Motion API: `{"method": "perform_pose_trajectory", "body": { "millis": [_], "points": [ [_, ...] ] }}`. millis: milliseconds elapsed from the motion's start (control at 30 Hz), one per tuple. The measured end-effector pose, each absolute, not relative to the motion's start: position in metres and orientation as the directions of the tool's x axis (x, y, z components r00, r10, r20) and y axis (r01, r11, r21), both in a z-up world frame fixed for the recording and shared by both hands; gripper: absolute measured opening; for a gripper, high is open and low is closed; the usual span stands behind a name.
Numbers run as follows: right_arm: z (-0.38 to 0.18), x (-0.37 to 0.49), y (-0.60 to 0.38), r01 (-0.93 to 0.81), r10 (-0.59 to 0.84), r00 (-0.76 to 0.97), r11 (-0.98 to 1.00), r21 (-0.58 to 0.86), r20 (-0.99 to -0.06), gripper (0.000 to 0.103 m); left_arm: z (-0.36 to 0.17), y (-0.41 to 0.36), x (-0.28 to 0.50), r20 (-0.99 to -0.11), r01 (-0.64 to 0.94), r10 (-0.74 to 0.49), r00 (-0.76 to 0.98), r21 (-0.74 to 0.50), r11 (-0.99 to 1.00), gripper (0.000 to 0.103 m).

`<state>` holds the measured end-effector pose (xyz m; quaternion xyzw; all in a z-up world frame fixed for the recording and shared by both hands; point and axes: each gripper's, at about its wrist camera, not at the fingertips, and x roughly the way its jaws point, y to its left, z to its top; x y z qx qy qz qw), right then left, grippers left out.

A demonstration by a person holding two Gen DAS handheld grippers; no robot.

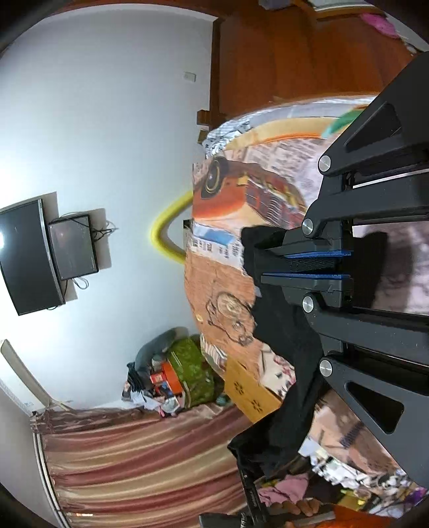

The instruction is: Fold small clothes

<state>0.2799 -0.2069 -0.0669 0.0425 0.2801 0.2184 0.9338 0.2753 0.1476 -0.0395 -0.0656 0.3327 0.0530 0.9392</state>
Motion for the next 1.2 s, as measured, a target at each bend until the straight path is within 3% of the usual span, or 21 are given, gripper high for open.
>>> {"method": "perform_pose_trajectory", "body": {
  "millis": [300, 533, 767, 867, 933, 1033, 1200],
  "points": [
    [-0.090, 0.371, -0.181, -0.343, 0.365, 0.731, 0.927, 0.152, -0.576, 0.006, -0.099, 0.175, 0.404, -0.732, -0.227, 0.132, 0.668, -0.032, 0.973, 0.005],
    [-0.148, 0.447, -0.168, -0.277, 0.317, 0.667, 0.946, 0.170, -0.674, 0.006, -0.176, 0.192, 0.491, -0.815, -0.256, 0.133, 0.564, -0.020, 0.967, 0.005],
    [-0.197, 0.482, -0.153, -0.266, 0.252, 0.603, 0.958, 0.107, -0.757, 0.008, -0.230, 0.192, 0.527, -0.852, -0.238, 0.151, 0.502, 0.032, 0.971, 0.009],
    [-0.196, 0.478, -0.159, -0.246, 0.237, 0.601, 0.963, 0.106, -0.763, 0.024, -0.226, 0.188, 0.517, -0.841, -0.229, 0.178, 0.512, 0.066, 0.971, 0.021],
    [-0.187, 0.466, -0.168, -0.236, 0.247, 0.619, 0.964, 0.123, -0.745, 0.045, -0.217, 0.190, 0.502, -0.831, -0.232, 0.167, 0.531, 0.046, 0.972, 0.043],
    [-0.170, 0.440, -0.181, -0.245, 0.284, 0.645, 0.956, 0.159, -0.710, 0.048, -0.200, 0.191, 0.475, -0.818, -0.222, 0.146, 0.557, 0.023, 0.975, 0.056],
    [-0.166, 0.388, -0.194, -0.286, 0.323, 0.615, 0.941, 0.179, -0.719, 0.054, -0.201, 0.189, 0.421, -0.838, -0.177, 0.085, 0.540, -0.015, 0.984, 0.060]
  ]
}}
